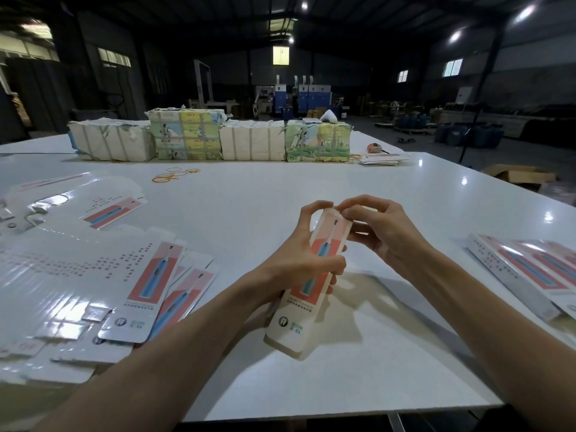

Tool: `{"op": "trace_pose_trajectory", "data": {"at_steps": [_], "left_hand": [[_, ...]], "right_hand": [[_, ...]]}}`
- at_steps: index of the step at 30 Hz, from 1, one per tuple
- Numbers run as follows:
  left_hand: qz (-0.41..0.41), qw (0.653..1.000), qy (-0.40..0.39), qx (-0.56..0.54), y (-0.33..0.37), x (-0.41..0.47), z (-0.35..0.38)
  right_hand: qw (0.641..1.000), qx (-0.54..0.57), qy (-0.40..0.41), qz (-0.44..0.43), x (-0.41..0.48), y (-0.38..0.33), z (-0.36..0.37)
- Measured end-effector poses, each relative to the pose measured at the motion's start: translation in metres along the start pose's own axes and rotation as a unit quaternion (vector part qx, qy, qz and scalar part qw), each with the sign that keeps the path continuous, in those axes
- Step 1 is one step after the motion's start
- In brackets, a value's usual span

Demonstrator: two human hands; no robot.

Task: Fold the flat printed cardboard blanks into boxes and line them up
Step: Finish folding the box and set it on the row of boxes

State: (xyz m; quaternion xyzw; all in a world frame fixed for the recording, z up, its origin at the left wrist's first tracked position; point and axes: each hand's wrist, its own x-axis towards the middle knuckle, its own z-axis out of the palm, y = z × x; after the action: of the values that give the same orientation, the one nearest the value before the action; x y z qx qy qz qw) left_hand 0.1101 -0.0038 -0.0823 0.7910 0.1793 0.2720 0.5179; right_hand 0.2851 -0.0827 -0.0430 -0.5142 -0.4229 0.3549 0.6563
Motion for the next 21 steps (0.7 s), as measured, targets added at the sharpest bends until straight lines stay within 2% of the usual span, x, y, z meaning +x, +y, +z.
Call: {"op": "trace_pose_trajectory", "data": {"at_steps": [6,12,19,21], "left_hand": [[-0.018,0.998,0.033,-0.042,0.002,0.003,-0.007],[-0.022,0.996,0.043,-0.074,-0.002,0.002,-0.006],[-0.055,0.993,0.036,-0.1,-0.003,0.003,-0.003],[-0.065,0.989,0.048,-0.122,-0.002,0.004,-0.003]], "right_hand": [[0.998,0.02,-0.054,-0.021,-0.003,0.005,0.01],[0.984,-0.131,0.005,-0.117,-0.007,0.016,0.016],[0.975,-0.173,0.012,-0.139,-0.011,0.021,0.017],[0.96,-0.229,0.017,-0.162,-0.01,0.025,0.023]]}}
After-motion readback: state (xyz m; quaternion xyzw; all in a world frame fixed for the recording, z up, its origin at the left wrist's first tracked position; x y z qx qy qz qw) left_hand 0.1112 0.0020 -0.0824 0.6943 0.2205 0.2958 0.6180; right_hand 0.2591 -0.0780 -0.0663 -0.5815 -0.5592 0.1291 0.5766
